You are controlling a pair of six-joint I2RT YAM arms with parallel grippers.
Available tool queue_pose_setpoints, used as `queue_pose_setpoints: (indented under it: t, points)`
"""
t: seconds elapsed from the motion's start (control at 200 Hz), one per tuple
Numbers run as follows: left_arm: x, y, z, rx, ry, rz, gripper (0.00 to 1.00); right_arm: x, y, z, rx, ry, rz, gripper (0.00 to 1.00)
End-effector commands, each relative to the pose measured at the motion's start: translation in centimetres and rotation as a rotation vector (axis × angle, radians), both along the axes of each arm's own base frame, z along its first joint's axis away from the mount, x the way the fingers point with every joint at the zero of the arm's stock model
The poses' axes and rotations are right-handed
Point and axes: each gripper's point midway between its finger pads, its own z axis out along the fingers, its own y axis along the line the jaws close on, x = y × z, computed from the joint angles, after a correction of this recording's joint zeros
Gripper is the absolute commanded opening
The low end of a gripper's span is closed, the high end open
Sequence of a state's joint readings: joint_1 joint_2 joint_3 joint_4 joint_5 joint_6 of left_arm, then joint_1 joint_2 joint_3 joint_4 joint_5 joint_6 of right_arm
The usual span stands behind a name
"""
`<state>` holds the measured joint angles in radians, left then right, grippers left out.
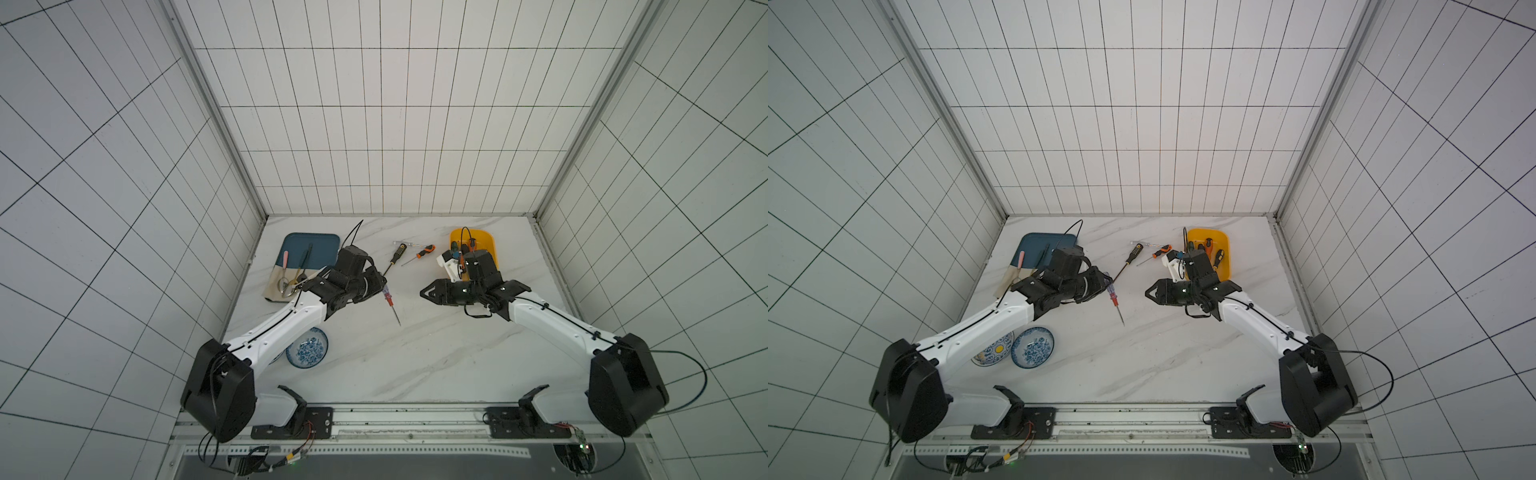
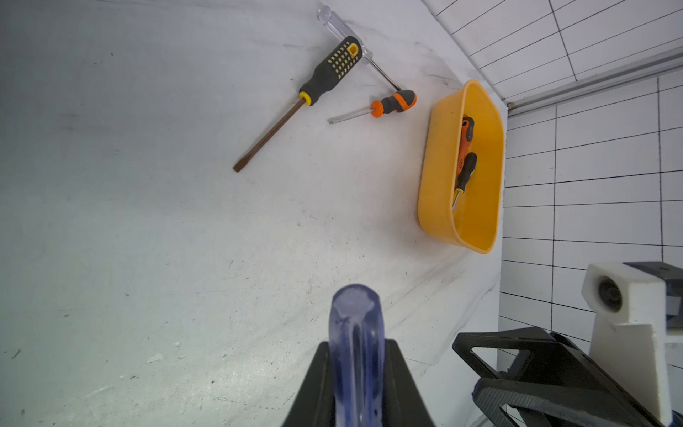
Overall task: Put the screwdriver on the desktop into the storage box
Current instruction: Pick up the screwdriver from the center of the board.
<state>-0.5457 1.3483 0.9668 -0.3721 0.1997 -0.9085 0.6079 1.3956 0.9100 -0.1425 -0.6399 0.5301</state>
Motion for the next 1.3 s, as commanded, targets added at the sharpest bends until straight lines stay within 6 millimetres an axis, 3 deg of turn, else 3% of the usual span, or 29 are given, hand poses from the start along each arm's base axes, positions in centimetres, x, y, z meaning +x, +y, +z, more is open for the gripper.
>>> queue_pose_setpoints:
  t: [0.0,0.235,0.615,0.755,1.009,1.059,1.159,1.229,1.294]
  points:
    - [0.0,-1.9,2.6,-0.097,-0.104,-0.067,0.0,-0.5,3.2,4.0,0.142,-0.044,0.101,0.46]
    - [-0.7,-2.7,3.6,-0.153,-0.142,-0.106,0.0,-1.7,5.7,4.7,0.174,-0.049,0.187,0.46]
    - [-1.0,-3.2,4.5,-0.212,-0.169,-0.121,0.0,-2.6,7.1,4.1,0.174,-0.018,0.242,0.43]
    - [-1.1,-3.3,4.7,-0.221,-0.175,-0.123,0.0,-2.6,7.3,4.1,0.176,-0.012,0.246,0.36]
    - [-1.3,-3.1,4.8,-0.226,-0.181,-0.117,0.0,-2.5,7.2,3.9,0.168,-0.014,0.234,0.12]
    - [-1.3,-2.9,4.7,-0.221,-0.178,-0.109,0.2,-2.2,7.1,3.6,0.15,-0.017,0.218,0.11]
    - [-1.3,-2.0,4.5,-0.187,-0.174,-0.084,0.48,-1.5,6.3,2.8,0.096,-0.008,0.18,0.1]
    - [-1.3,-0.6,4.0,-0.145,-0.154,-0.048,0.59,-0.5,5.2,2.3,0.063,0.003,0.14,0.09]
    - [-1.5,0.7,3.4,-0.118,-0.131,-0.023,0.62,0.4,4.0,1.8,0.027,0.008,0.098,0.09]
